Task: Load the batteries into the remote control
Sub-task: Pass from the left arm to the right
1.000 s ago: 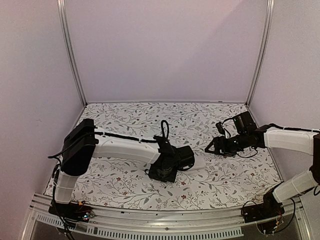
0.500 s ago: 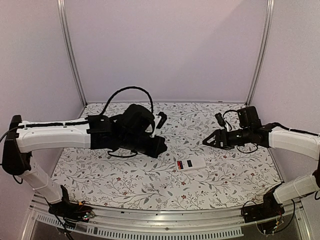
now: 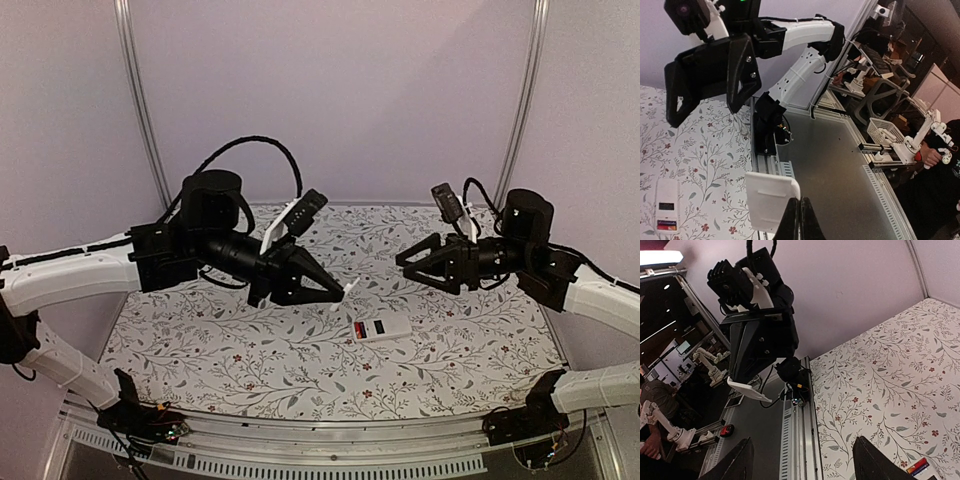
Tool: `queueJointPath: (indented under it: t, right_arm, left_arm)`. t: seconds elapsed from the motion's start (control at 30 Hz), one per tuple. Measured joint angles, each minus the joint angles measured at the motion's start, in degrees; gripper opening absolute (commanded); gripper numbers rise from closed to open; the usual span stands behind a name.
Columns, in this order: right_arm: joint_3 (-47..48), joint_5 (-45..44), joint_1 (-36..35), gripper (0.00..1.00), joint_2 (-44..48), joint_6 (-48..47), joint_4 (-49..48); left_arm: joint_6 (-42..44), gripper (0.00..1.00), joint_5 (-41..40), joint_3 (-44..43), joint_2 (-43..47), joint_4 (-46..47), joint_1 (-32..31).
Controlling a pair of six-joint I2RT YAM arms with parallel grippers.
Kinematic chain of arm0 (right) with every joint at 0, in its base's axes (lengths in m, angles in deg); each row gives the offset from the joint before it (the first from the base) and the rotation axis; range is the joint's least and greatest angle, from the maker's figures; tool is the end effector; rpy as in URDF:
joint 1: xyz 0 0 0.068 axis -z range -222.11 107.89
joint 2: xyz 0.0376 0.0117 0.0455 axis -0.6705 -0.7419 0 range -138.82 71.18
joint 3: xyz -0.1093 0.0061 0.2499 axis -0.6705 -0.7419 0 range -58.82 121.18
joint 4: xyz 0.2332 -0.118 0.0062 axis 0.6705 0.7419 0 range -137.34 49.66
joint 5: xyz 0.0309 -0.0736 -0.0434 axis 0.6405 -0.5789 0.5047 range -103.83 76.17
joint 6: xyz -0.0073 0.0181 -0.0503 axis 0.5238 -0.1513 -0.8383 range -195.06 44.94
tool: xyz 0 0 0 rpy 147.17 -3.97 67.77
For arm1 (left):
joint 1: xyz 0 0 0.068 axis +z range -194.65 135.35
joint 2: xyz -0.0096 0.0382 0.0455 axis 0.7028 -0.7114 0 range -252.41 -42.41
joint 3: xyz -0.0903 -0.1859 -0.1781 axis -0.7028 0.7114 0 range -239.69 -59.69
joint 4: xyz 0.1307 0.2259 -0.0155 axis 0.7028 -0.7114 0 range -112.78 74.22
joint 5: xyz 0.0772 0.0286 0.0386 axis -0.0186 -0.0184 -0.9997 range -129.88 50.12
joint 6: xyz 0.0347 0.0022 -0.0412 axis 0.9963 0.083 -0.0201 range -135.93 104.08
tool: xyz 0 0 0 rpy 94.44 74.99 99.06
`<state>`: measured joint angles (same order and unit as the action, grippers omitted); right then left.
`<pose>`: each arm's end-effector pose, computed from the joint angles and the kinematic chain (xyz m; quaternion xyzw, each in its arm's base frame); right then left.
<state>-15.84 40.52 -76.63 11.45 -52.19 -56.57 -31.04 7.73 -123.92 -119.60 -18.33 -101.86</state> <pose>0.1753 0.1558 0.3160 -0.3675 0.6349 0.5828 0.3496 0.1448 -0.2731 0.3483 0.4895 0.5920 -0.5861 0.2575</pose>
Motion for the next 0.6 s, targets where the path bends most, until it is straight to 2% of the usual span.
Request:
queueJointPath:
  t: [0.2,0.6]
  right_arm:
    - [4.4,4.0,-6.6,0.61,-3.4,-1.9,-2.8]
    - [12.9,5.9,-16.6,0.51,-7.1,-6.0,-5.1]
  left_arm:
    - [-1.5,0.0,10.0,0.5,-0.5,10.2,0.0]
    - [-8.6,0.0,16.7,1.2,-1.9,23.1,-0.2]
